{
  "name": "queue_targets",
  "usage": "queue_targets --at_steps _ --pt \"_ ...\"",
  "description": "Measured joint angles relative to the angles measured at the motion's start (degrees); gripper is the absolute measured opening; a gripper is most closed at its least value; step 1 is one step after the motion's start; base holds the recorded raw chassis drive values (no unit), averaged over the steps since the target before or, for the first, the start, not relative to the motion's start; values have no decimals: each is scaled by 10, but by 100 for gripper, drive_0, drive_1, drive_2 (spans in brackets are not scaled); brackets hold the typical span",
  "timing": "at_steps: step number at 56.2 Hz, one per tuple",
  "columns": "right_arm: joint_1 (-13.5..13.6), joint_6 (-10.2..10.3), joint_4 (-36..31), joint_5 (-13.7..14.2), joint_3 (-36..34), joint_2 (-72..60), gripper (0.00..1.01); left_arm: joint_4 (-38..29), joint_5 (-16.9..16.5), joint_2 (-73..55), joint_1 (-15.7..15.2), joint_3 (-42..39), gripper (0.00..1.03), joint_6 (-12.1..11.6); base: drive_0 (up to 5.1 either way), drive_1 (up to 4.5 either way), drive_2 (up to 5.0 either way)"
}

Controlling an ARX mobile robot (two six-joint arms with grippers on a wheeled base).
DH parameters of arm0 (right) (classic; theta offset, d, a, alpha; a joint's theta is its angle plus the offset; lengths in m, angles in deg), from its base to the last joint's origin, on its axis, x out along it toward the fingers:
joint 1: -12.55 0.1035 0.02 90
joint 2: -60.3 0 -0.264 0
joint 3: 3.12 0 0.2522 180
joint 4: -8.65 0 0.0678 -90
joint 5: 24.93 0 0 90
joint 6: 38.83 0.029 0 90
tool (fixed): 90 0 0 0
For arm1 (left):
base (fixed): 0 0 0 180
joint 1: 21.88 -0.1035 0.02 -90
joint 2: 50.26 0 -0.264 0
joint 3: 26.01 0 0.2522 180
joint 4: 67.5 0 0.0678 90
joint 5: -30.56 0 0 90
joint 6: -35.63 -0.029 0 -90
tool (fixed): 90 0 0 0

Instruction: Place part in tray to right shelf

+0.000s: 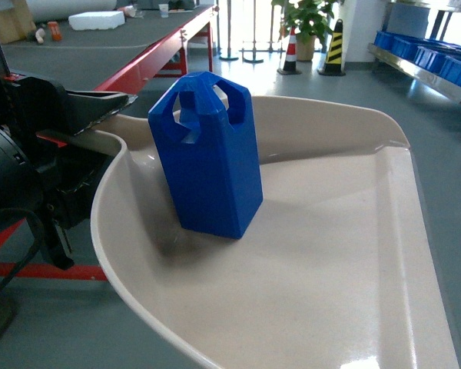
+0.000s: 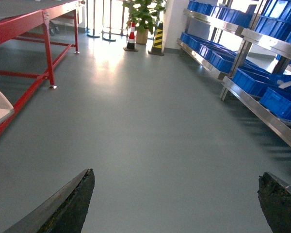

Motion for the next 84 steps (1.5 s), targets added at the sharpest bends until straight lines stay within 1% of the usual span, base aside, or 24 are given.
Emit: queue_targets --at_steps 17,56,84 --pt "0 0 0 0 0 0 98 0 0 0 0 0 16 0 0 0 0" --pt "0 0 1 0 0 0 98 0 -1 1 1 -1 16 0 13 414 -388" --pt "0 0 0 -1 0 0 98 0 -1 1 1 -1 15 0 255 250 -497"
